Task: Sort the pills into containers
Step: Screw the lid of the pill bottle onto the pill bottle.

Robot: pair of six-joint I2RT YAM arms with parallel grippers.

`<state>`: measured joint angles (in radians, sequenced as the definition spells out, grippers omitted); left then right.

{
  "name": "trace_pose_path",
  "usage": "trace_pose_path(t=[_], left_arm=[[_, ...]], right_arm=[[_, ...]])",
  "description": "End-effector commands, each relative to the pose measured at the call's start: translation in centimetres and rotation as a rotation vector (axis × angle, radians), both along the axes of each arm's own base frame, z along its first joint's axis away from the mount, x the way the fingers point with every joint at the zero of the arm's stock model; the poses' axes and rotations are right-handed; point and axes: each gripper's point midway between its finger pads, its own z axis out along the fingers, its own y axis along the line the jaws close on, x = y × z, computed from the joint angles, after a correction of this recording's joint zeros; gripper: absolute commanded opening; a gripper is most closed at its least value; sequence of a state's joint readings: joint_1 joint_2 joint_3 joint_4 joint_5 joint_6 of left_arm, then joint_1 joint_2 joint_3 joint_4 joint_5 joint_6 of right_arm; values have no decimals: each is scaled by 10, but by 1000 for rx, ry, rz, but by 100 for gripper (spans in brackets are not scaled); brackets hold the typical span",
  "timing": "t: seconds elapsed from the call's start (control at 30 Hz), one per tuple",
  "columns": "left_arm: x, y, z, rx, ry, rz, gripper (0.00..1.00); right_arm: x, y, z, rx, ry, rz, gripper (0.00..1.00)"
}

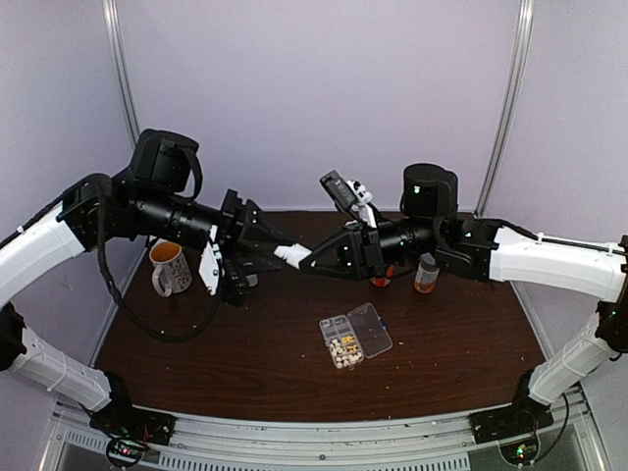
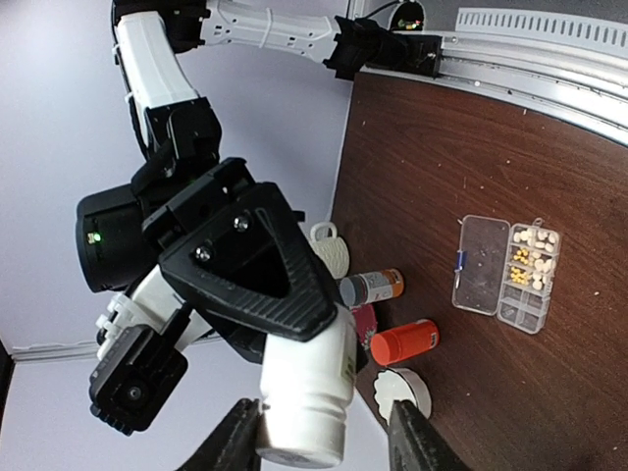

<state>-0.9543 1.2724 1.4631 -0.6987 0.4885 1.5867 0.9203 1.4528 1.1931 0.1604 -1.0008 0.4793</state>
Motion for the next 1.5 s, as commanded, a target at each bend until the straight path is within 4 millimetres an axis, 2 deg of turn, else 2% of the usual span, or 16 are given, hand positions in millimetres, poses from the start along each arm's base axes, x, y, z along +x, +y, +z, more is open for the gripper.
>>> trace_pose_path(t=[0.0, 0.07, 0.13, 0.2, 0.3, 0.4, 0.53, 0.7, 0.73, 0.83, 0.87, 1.0, 1.1, 1.3, 1.47], left_arm=[[4, 6, -30, 92, 57, 64, 51], [5, 10, -24, 69, 72, 92, 63], [6, 14, -13, 10, 110, 123, 83], [6, 18, -2, -50, 154, 152, 92], [21, 18, 26, -187, 301, 297, 96], [27, 22, 42, -270, 449, 398, 94], [28, 32, 62, -398, 685, 504, 95], [37, 39, 79, -506, 1118, 692, 98], [38, 39, 83, -516, 1252, 744, 98], [25, 29, 87, -438, 1526, 763, 98], [22, 26, 86, -421, 1597, 760, 97], [13, 19, 79, -342, 1822, 749, 84], [10, 19, 73, -307, 1896, 763, 79], [10, 17, 68, -278, 1950, 780, 81], [13, 11, 58, -228, 1968, 809, 73]], right_arm=[[7, -3, 53, 130, -154, -54, 0], [13, -5, 45, 94, -160, -81, 0], [17, -7, 38, 57, -172, -109, 0], [21, -9, 31, 18, -190, -131, 0], [25, -13, 21, -35, -235, -165, 0], [30, -20, 17, -68, -304, -210, 0], [32, -28, 23, -50, -444, -268, 0], [35, -37, 31, -21, -699, -396, 0], [35, -37, 31, -30, -763, -419, 0], [33, -36, 31, -68, -916, -483, 0], [33, -35, 37, -51, -951, -504, 0], [29, -30, 46, -30, -1035, -529, 0], [29, -26, 52, -32, -1073, -559, 0], [27, -12, 53, -74, -1121, -553, 0], [26, -6, 55, -75, -1133, -554, 0]])
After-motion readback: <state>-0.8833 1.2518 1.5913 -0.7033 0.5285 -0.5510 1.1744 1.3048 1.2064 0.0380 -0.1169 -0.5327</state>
